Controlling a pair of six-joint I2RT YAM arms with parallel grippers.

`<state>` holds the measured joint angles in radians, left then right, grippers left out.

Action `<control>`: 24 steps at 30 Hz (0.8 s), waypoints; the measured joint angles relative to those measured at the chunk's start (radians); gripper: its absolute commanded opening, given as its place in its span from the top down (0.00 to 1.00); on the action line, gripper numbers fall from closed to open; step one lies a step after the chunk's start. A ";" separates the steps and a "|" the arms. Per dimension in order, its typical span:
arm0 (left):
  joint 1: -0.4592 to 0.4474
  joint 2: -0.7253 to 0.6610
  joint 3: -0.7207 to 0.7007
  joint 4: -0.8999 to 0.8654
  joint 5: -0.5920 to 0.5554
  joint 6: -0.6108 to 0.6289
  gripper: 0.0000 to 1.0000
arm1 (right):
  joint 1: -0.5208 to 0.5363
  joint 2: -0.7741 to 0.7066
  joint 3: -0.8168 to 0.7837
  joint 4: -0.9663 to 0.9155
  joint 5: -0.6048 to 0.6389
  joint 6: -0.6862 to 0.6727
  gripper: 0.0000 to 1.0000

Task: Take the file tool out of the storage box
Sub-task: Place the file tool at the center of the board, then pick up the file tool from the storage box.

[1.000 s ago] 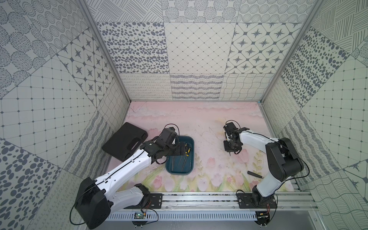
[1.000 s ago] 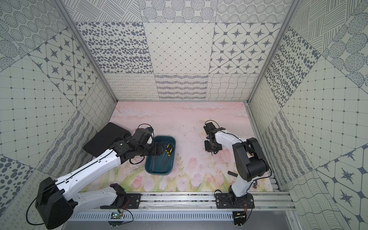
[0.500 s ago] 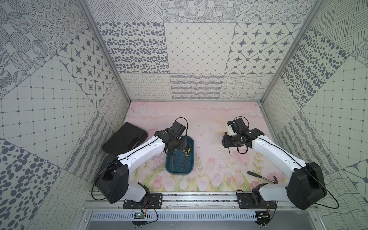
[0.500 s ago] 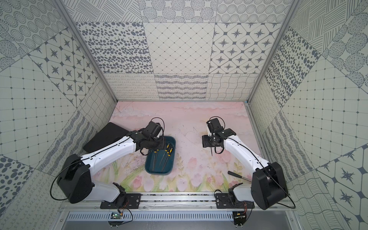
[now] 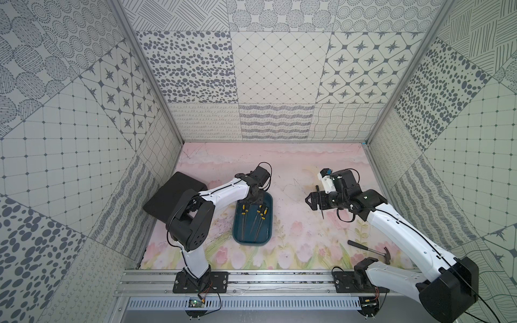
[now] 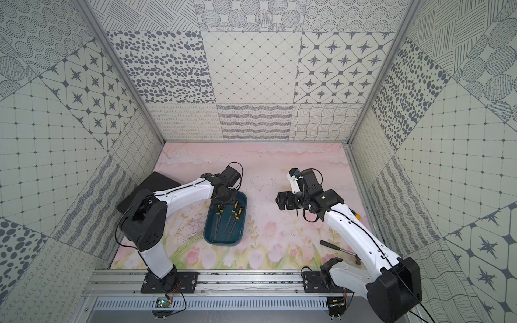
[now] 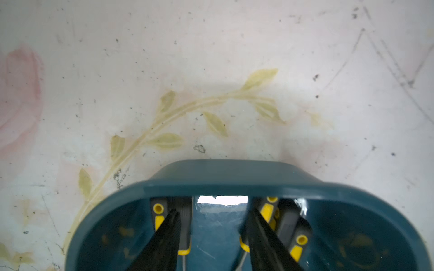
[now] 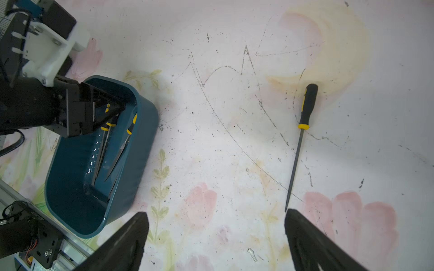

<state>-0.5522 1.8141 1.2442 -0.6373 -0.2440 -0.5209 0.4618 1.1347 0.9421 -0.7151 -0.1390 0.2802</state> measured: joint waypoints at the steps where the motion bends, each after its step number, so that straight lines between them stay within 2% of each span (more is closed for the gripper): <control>1: 0.010 0.008 0.003 -0.001 -0.003 0.000 0.53 | 0.000 -0.002 -0.002 0.000 0.000 0.000 0.04; 11: 0.057 0.057 0.003 0.003 -0.007 0.021 0.62 | 0.002 -0.011 -0.003 0.002 -0.003 0.005 0.04; 18: 0.063 0.071 0.003 0.023 0.006 0.034 0.74 | 0.004 -0.019 -0.003 0.003 -0.003 0.011 0.04; 24: 0.061 0.089 0.003 0.032 0.014 0.037 0.80 | 0.015 -0.019 -0.004 0.009 -0.003 0.019 0.04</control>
<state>-0.4915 1.9030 1.2476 -0.6056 -0.2298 -0.4835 0.4770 1.1156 0.9382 -0.7059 -0.1421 0.2989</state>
